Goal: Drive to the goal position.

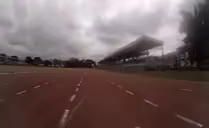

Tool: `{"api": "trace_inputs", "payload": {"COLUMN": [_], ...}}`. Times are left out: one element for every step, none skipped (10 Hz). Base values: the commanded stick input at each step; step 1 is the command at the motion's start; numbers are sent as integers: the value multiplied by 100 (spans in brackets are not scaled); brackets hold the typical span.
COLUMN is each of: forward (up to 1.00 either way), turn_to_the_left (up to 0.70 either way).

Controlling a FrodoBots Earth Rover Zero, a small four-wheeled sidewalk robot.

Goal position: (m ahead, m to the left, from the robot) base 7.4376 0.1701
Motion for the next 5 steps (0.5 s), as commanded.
{"api": "trace_inputs", "payload": {"forward": [70,70,70,70,70], "turn_to_the_left": [0,0,0,0,0]}}
